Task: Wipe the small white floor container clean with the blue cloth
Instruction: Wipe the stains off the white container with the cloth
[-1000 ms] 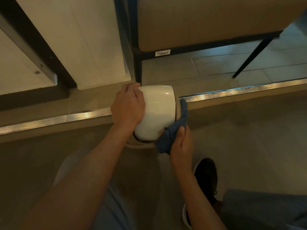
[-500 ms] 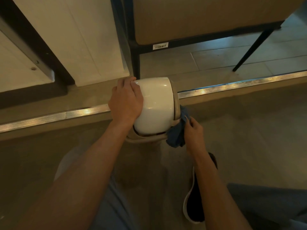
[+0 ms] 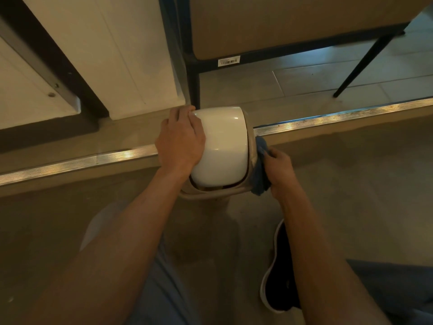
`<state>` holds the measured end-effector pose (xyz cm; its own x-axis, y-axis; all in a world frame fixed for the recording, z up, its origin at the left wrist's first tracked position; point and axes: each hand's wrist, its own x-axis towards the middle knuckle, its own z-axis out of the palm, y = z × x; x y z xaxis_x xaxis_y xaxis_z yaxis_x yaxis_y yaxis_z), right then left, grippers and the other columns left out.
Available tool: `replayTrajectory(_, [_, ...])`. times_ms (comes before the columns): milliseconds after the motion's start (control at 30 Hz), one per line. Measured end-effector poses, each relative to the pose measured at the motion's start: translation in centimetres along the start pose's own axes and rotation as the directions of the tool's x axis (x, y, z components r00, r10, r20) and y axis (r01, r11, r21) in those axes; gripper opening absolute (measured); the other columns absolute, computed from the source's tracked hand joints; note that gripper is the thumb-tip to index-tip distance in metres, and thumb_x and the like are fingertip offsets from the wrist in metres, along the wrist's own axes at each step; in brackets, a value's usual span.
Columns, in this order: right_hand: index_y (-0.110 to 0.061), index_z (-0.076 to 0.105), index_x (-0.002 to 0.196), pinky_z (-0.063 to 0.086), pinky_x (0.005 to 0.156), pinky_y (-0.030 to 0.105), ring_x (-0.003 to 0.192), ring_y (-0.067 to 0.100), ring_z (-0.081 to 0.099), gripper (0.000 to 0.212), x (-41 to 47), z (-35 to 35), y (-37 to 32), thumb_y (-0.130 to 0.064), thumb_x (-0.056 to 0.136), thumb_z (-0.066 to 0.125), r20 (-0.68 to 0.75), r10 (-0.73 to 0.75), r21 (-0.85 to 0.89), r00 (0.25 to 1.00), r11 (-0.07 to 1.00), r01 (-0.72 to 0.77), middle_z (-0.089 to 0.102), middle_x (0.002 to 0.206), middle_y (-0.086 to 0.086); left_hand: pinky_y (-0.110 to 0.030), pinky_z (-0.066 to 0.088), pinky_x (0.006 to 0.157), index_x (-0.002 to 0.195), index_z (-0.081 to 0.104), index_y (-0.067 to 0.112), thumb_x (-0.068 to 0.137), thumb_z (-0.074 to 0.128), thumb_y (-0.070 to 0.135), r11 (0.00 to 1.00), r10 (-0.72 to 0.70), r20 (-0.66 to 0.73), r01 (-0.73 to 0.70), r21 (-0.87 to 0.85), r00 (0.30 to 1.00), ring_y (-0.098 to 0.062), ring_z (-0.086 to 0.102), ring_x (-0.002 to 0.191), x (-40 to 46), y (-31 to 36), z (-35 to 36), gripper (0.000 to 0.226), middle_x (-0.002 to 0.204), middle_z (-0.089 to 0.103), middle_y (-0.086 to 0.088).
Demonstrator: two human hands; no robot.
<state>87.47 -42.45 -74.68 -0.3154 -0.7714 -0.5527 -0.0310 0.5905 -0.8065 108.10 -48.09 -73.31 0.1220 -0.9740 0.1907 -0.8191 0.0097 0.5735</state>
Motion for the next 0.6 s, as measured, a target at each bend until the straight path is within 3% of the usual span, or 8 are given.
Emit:
replayTrajectory(100, [-0.014,0.062,0.120,0.053,0.074,0.032,0.100,0.020,0.066,0.025,-2.3,-0.2,3.1,-0.028,0.100,0.055,-0.040,-0.015,0.077,0.999,0.997,0.018,0.069,0.106,0.007,-0.040,0.048,0.093,0.134,0.057,0.022,0.105,0.026,0.037,1.000,-0.010,0.008,0.010,-0.024,1.000,-0.024,0.056,0.114,-0.1,0.0,-0.1,0.045,0.134,0.058,-0.002])
replayTrajectory(233, [-0.009,0.065,0.116,0.056,0.074,0.032,0.095,0.020,0.070,0.026,-4.6,0.0,5.4,-0.028,0.099,0.058,-0.079,-0.031,0.127,0.996,0.991,0.040,0.072,0.100,0.008,-0.042,0.049,0.094,0.134,0.057,0.022,0.105,0.026,0.038,1.000,-0.009,0.009,0.009,-0.019,1.000,-0.024,0.056,0.114,-0.1,0.2,-0.2,0.045,0.134,0.057,-0.002])
replayTrajectory(433, [-0.012,0.064,0.120,0.052,0.078,0.034,0.102,0.023,0.064,0.026,-0.4,-0.2,1.3,-0.028,0.100,0.055,-0.014,-0.002,0.024,1.000,1.000,0.003,0.068,0.105,0.007,-0.041,0.050,0.093,0.133,0.057,0.021,0.105,0.026,0.037,1.000,0.011,0.009,-0.011,-0.025,1.000,-0.024,0.057,0.112,-0.1,0.1,-0.2,0.045,0.133,0.058,-0.003])
replayTrajectory(600, [-0.011,0.059,0.126,0.050,0.071,0.031,0.091,0.018,0.060,0.031,1.1,0.0,-1.8,-0.028,0.101,0.054,0.037,0.026,-0.023,0.999,0.999,-0.025,0.064,0.099,0.003,-0.032,0.042,0.087,0.134,0.057,0.020,0.106,0.028,0.036,1.000,0.003,-0.007,-0.003,-0.001,1.000,-0.023,0.056,0.113,0.0,0.0,0.0,0.043,0.133,0.057,-0.004])
